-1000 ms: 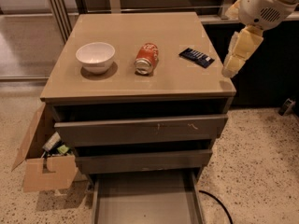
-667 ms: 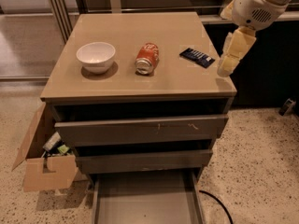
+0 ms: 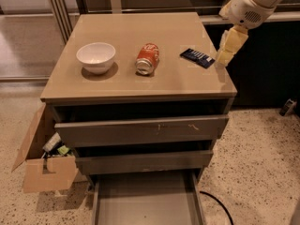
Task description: Place rxbar blueberry into bottom drawer
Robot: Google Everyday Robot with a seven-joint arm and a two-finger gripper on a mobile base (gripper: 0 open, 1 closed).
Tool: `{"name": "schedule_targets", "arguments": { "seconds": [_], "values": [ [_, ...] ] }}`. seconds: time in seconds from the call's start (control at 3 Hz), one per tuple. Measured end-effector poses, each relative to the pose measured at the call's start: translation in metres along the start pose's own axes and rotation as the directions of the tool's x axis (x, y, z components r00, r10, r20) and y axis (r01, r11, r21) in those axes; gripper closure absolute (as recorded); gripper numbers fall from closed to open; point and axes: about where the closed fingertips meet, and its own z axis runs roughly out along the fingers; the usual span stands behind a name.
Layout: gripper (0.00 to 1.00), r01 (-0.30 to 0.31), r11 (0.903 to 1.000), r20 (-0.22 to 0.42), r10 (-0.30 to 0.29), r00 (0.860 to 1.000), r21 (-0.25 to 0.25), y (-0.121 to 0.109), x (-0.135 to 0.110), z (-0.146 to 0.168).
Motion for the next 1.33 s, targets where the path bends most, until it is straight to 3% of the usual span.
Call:
{"name": "schedule_targets", "arguments": {
  "seconds": [0.67, 1.33],
  "values": [
    [0.00, -0.044, 0.9990, -0.014, 0.044, 0.999, -0.003, -0.042, 0.026, 0.040],
    [0.00, -0.067, 0.9967, 0.014, 0.068, 0.998, -0.045, -0.066, 0.028, 0.079]
  ]
}}
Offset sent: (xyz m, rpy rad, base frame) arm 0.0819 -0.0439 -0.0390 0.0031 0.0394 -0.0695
